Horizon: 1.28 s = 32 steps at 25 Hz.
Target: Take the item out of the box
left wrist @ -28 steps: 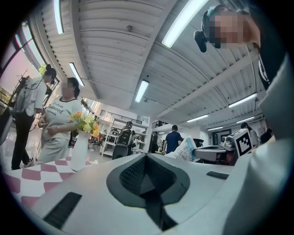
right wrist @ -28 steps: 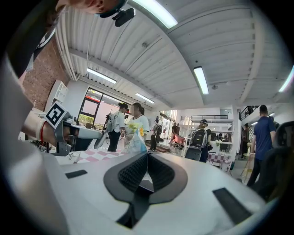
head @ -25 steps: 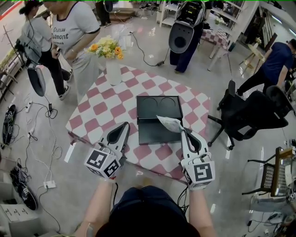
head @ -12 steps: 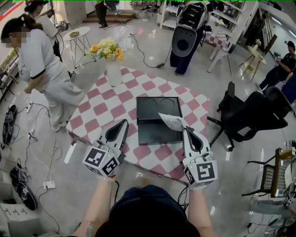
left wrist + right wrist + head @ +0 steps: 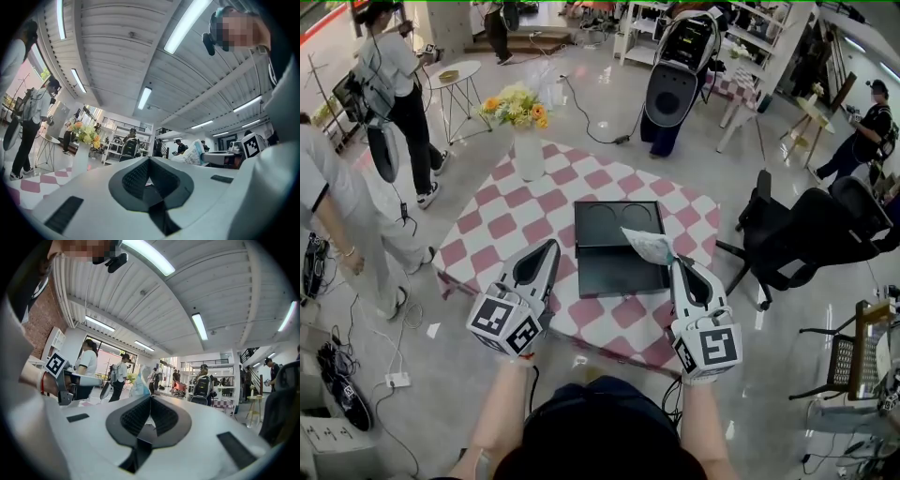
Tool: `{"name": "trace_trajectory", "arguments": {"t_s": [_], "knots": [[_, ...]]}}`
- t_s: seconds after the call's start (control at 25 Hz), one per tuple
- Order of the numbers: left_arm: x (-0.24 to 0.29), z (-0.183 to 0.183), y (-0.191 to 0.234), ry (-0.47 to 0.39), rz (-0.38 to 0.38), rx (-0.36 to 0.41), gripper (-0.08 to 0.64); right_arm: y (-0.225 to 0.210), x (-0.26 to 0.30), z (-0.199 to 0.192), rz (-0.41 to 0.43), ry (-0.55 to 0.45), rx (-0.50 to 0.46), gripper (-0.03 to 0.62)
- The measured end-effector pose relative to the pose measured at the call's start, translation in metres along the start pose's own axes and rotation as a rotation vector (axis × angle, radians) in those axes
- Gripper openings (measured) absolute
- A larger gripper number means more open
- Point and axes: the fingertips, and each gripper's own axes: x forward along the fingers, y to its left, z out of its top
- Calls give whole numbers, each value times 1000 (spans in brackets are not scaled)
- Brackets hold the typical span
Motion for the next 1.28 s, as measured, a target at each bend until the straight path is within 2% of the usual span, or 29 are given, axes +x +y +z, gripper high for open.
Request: {"name": "trace_trajectory", "arguments": {"t_s": [1.28], "knots": [[-2,-20,-6,46,-31,-25,8,0,-6,-14,-10,23,45,6]]}}
